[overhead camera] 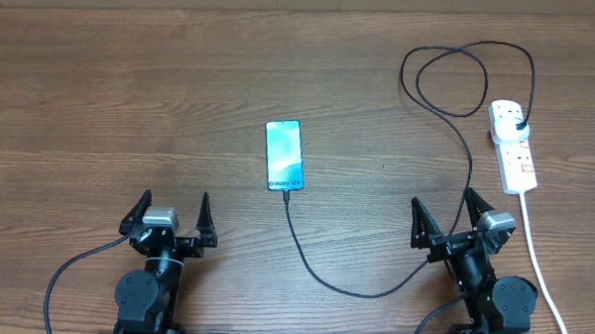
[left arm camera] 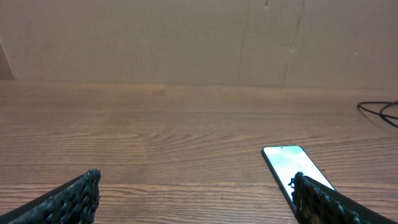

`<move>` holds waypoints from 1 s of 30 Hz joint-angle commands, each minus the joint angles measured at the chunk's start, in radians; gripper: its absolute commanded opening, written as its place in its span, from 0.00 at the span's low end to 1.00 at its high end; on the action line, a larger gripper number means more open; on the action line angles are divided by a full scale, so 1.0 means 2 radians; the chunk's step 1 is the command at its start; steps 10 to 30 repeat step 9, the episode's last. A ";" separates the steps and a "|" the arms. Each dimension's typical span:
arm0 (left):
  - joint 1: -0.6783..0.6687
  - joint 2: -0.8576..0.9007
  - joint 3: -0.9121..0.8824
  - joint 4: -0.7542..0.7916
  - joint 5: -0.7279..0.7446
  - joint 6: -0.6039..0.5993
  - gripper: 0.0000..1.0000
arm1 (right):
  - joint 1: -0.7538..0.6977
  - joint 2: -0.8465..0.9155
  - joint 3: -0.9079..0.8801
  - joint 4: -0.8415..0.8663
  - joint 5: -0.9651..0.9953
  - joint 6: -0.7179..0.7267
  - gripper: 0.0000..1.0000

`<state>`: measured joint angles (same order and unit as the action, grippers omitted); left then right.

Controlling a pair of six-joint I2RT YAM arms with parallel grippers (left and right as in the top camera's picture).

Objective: Plug charger to phone and switch on socket

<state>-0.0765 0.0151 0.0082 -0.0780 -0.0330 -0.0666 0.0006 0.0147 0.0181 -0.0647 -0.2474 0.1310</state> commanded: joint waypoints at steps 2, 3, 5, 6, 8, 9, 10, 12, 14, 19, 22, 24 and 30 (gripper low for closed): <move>0.003 -0.005 -0.002 0.001 0.003 0.013 1.00 | 0.000 -0.004 -0.005 0.002 -0.001 -0.001 1.00; 0.003 -0.005 -0.002 0.001 0.003 0.013 0.99 | 0.000 -0.004 -0.005 0.002 0.000 -0.001 1.00; 0.003 -0.005 -0.002 0.001 0.003 0.013 1.00 | 0.000 -0.004 -0.005 0.002 -0.001 -0.001 1.00; 0.003 -0.005 -0.002 0.001 0.003 0.013 1.00 | 0.000 -0.004 -0.005 0.002 -0.001 -0.001 1.00; 0.003 -0.005 -0.002 0.001 0.003 0.013 1.00 | 0.000 -0.004 -0.005 0.002 -0.001 -0.001 1.00; 0.003 -0.005 -0.002 0.001 0.003 0.013 1.00 | 0.000 -0.003 -0.005 0.002 0.000 -0.001 1.00; 0.003 -0.005 -0.002 0.001 0.003 0.013 1.00 | 0.000 -0.003 -0.005 0.002 0.000 -0.001 1.00; 0.003 -0.005 -0.002 0.001 0.003 0.013 1.00 | 0.000 -0.003 -0.005 0.002 0.000 -0.001 1.00; 0.003 -0.005 -0.002 0.001 0.003 0.013 1.00 | 0.000 -0.003 -0.005 0.002 0.000 -0.001 1.00; 0.003 -0.005 -0.002 0.001 0.003 0.013 1.00 | 0.000 -0.003 -0.005 0.002 0.000 -0.001 1.00; 0.003 -0.005 -0.002 0.001 0.003 0.013 1.00 | 0.000 -0.003 -0.005 0.002 0.000 -0.001 1.00; 0.003 -0.005 -0.002 0.001 0.003 0.013 1.00 | 0.000 -0.003 -0.005 0.002 0.000 -0.001 1.00; 0.003 -0.005 -0.002 0.001 0.003 0.013 1.00 | 0.000 -0.003 -0.005 0.002 0.000 -0.001 1.00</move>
